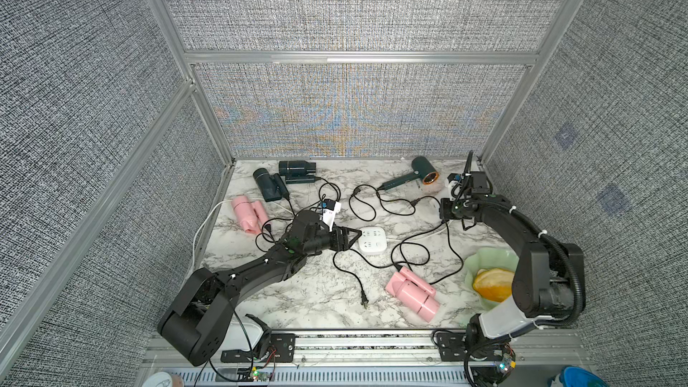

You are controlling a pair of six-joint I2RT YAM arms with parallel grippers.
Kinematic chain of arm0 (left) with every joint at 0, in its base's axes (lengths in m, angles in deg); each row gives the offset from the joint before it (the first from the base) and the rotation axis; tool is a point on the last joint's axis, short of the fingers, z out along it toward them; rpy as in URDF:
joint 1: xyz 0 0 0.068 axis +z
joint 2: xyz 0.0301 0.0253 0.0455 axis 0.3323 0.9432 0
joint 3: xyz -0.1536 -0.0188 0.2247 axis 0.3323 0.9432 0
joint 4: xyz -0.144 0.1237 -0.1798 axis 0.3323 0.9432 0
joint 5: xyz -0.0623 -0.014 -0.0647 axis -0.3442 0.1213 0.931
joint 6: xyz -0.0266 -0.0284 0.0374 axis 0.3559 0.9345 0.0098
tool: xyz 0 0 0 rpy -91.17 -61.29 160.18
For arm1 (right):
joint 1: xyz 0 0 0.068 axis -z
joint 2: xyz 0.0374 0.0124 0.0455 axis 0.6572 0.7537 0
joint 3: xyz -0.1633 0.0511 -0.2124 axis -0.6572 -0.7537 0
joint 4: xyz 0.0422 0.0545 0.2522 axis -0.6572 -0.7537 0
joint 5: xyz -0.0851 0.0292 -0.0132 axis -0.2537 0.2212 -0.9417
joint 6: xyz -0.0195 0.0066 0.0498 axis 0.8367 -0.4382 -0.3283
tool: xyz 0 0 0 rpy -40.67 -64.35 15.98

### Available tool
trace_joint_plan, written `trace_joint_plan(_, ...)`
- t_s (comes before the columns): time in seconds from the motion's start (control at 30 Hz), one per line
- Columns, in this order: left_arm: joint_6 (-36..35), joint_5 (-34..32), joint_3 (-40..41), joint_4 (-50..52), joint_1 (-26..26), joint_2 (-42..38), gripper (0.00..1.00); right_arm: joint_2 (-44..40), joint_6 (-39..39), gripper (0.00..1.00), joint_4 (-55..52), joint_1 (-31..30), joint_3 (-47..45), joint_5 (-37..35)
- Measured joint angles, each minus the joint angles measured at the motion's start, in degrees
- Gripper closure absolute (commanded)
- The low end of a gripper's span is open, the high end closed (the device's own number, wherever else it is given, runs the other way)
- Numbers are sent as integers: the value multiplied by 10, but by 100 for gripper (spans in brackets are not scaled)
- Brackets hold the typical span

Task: Charge the blow dryers
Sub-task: Place the charging cable at the center of the board.

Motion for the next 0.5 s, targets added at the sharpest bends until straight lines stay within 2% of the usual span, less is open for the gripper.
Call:
trace_joint_plan(0.3, 0, -1, 0, 1, 0, -3, 38, -1, -29, 100, -5, -1, -44, -48)
trace_joint_plan(0.5, -1, -5, 0, 2, -2, -4, 39, -2, -46, 89, -5, -1, -51, -68)
